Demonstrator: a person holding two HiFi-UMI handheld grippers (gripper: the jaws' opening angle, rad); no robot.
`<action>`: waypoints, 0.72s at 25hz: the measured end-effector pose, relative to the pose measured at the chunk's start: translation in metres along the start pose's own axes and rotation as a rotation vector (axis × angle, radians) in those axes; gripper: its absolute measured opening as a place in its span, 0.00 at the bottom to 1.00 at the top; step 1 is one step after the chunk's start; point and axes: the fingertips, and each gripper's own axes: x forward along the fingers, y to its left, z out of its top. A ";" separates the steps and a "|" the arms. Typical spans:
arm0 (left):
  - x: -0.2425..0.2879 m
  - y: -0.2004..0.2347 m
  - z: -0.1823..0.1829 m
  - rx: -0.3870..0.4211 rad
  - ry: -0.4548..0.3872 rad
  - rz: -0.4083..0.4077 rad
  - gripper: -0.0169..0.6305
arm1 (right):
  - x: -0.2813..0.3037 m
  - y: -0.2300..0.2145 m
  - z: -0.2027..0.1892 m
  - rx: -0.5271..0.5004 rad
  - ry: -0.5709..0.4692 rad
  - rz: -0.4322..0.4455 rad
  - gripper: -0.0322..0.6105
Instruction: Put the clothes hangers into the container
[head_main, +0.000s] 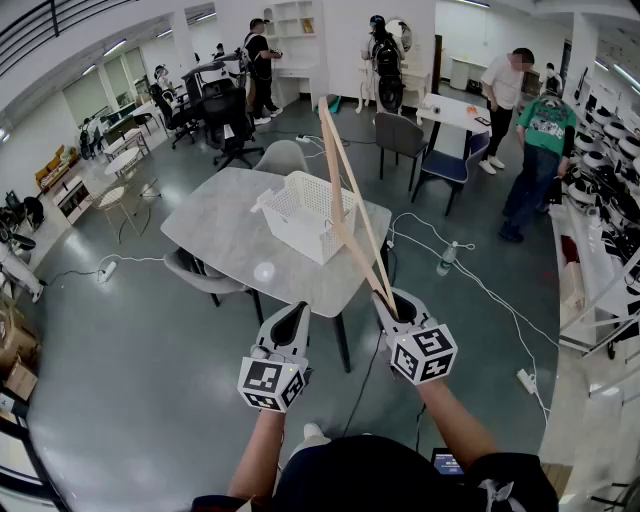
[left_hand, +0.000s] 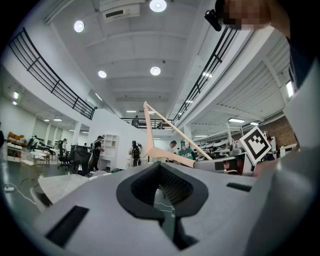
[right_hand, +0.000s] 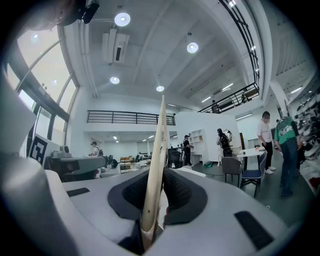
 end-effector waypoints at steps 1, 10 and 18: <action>0.000 -0.002 -0.001 0.001 0.001 -0.001 0.03 | -0.001 -0.001 -0.001 0.004 0.000 0.002 0.15; 0.008 -0.018 -0.004 0.003 0.010 0.005 0.03 | -0.010 -0.014 -0.005 0.013 0.008 0.010 0.15; 0.012 -0.021 0.001 0.006 0.009 0.008 0.03 | -0.010 -0.022 -0.003 0.016 -0.002 0.017 0.15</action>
